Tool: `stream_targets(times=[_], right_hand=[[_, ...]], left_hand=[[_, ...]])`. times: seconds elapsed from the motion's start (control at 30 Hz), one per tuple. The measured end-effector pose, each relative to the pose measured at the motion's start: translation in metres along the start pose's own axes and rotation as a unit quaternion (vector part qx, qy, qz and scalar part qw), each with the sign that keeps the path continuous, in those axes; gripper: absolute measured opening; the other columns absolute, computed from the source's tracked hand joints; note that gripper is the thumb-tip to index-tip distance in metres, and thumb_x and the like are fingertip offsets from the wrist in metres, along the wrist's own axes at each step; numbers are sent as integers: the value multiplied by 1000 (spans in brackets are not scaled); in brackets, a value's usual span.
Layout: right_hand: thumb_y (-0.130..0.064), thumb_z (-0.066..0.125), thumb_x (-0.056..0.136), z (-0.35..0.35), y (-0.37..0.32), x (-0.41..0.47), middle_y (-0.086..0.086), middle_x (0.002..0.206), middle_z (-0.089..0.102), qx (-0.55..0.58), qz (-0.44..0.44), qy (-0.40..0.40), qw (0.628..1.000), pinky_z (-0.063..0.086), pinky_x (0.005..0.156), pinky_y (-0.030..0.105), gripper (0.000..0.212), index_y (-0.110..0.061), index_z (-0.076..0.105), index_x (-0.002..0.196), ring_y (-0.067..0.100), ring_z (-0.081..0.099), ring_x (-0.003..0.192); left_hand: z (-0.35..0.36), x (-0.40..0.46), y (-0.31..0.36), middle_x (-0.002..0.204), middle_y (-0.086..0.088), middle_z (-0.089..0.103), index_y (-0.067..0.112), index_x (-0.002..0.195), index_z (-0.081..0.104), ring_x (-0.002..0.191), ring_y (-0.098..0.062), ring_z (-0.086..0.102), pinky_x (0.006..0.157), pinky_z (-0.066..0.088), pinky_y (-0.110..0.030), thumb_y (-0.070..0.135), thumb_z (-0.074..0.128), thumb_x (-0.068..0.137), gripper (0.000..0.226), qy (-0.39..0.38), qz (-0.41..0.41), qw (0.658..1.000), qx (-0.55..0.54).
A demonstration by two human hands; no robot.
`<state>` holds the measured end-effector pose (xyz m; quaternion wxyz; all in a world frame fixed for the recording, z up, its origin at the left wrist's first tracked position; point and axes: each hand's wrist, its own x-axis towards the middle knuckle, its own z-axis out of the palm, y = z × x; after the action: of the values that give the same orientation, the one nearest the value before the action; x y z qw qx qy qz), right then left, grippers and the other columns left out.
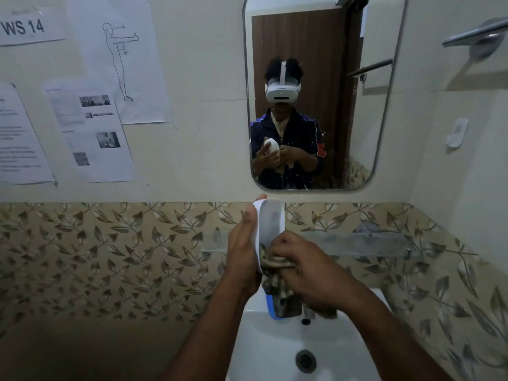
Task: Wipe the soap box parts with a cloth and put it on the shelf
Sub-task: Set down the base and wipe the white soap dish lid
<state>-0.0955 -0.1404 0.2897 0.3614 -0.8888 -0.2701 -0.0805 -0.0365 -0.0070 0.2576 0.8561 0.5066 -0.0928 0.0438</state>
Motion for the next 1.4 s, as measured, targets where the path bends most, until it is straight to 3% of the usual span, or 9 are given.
stream_targets(times=[0.1,0.3,0.4,0.53,0.67,0.8,1.1,1.27,1.4], right_hand=[[-20,71,81,6,3,-1,-8,107,53,-294,-24,97,951,55,61,32,32,-37,58,106,13,58,78],[-12,71,80,38,6,-6,-5,113,62,-301,-19,167,939,55,59,31,34,-28,68,109,17,62,82],[-14,55,92,23,-3,-2,-9,106,70,-41,33,153,987,56,81,30,25,-27,72,107,11,67,90],[-6,51,98,7,-12,-2,-5,100,77,333,67,104,935,56,90,29,29,-21,74,107,9,71,95],[-8,56,91,2,3,-6,-15,107,65,-37,-39,67,996,50,80,24,28,-26,72,106,3,62,95],[-16,74,79,-1,6,0,0,105,65,-327,-55,154,931,55,64,31,31,-26,71,108,19,63,83],[-18,54,94,7,-2,-9,-9,97,75,75,49,95,991,55,80,21,27,-28,73,110,4,69,87],[-15,65,91,-10,-15,7,15,91,77,560,174,177,790,58,71,32,18,-3,74,101,27,74,84],[-16,64,93,-4,-20,8,3,91,78,456,137,211,854,60,72,25,15,-15,75,102,17,75,86]], left_hand=[[4,-2,5,122,-20,69,23,124,67,102,-34,70,81,58,-44,73,63,72,73,9,-29,1000,-3],[9,4,17,121,-12,72,28,117,72,111,-35,66,95,54,-52,73,59,72,65,23,-16,999,24],[7,1,11,123,-4,72,37,114,74,115,-30,65,98,52,-52,73,56,76,55,20,17,999,29],[11,1,17,119,5,73,44,107,75,115,-22,67,99,51,-47,71,51,82,44,-11,26,998,56],[10,-1,18,121,-11,70,35,113,74,104,-32,67,89,56,-47,74,58,74,57,-4,-1,999,34],[15,-5,15,114,-23,69,25,119,69,93,-32,70,84,57,-53,80,59,65,78,10,-48,999,13],[13,-6,8,130,-19,65,22,129,66,116,-38,64,99,51,-58,82,67,62,90,40,-48,998,-4],[31,-22,0,117,-19,72,12,117,71,111,-34,69,92,56,-45,64,54,87,62,1,-25,999,48],[26,-22,-1,115,-19,73,10,116,72,109,-33,70,87,56,-41,59,60,83,61,12,-34,999,33]])
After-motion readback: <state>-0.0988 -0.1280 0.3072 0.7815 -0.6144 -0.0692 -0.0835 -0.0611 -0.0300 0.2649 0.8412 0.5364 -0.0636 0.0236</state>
